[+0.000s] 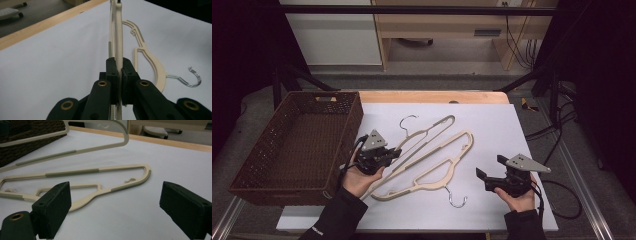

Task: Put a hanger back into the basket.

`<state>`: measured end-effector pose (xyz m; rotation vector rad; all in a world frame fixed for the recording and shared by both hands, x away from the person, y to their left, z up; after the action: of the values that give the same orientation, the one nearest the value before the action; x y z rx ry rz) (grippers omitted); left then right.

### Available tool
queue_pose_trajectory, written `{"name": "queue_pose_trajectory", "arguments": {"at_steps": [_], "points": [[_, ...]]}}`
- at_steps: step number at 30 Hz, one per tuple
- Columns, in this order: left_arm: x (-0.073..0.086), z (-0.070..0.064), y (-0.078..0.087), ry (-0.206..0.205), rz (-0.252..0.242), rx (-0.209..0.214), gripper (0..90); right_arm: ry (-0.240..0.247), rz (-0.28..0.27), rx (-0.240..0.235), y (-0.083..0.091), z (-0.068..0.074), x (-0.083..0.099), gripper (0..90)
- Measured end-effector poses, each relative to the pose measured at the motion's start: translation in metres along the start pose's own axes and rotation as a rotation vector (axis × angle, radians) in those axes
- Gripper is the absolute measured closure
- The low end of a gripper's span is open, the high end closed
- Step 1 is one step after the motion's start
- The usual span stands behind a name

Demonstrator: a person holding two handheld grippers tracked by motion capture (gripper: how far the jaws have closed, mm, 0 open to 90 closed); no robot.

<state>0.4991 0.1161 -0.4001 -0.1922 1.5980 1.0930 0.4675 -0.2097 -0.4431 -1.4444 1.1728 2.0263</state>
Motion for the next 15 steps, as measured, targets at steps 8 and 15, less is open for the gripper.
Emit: {"name": "queue_pose_trajectory", "arguments": {"at_steps": [8,15], "points": [[-0.021,0.005,0.037,-0.021,-0.041,0.026,86.4,0.008,-0.013,0.007,0.002,0.000,-0.002,8.9],[-0.037,0.013,0.069,-0.039,-0.074,0.039,86.4,0.012,-0.018,0.011,0.004,0.000,-0.004,7.9]]}}
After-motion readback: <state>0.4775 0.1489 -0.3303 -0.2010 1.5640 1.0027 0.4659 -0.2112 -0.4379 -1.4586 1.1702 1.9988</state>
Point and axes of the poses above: each handheld gripper's, and its own axes: y roughly backward along the jaws, x roughly out of its underside, z roughly to its left, the point moved 7 cm from there along -y, roughly forward along the jaws, and after that the axes turned 6 degrees about -x, right-handed, at the moved point
